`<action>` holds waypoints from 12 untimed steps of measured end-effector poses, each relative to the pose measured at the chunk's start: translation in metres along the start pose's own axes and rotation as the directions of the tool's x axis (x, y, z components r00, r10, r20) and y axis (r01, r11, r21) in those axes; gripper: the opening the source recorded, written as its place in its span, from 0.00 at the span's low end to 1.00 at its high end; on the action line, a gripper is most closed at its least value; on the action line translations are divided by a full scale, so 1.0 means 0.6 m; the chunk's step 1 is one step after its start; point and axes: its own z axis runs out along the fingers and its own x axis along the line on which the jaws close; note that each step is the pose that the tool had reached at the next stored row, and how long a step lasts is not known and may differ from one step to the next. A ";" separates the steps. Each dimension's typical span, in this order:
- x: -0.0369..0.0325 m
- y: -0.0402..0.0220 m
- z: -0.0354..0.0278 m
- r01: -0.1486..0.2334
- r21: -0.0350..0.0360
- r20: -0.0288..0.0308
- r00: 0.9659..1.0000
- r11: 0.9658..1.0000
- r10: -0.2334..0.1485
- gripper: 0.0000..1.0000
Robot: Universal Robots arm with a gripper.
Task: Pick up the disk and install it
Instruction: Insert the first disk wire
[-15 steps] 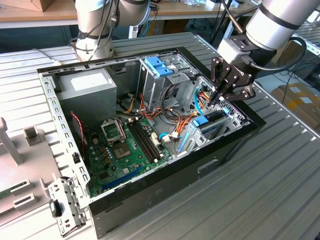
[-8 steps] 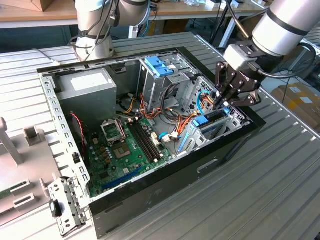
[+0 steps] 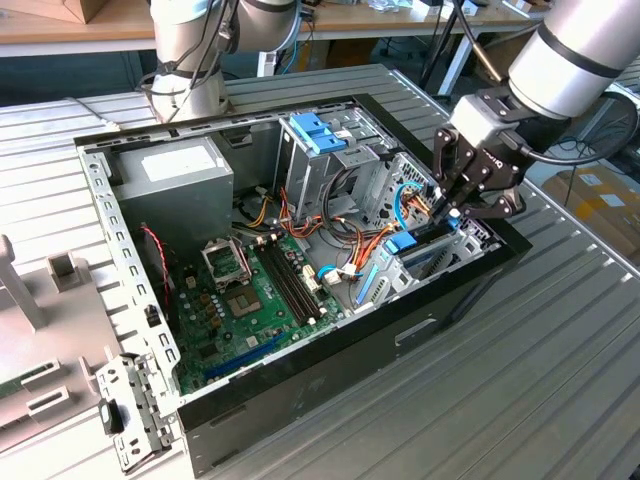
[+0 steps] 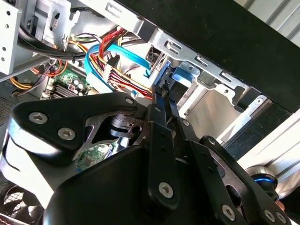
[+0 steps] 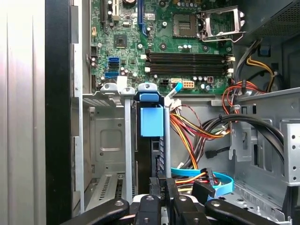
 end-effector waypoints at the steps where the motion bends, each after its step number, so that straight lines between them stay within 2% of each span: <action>1: 0.000 0.000 0.000 0.000 0.000 0.000 1.000 1.000 0.000 0.17; 12: 0.001 0.000 0.006 0.000 0.000 0.000 1.000 1.000 0.000 0.17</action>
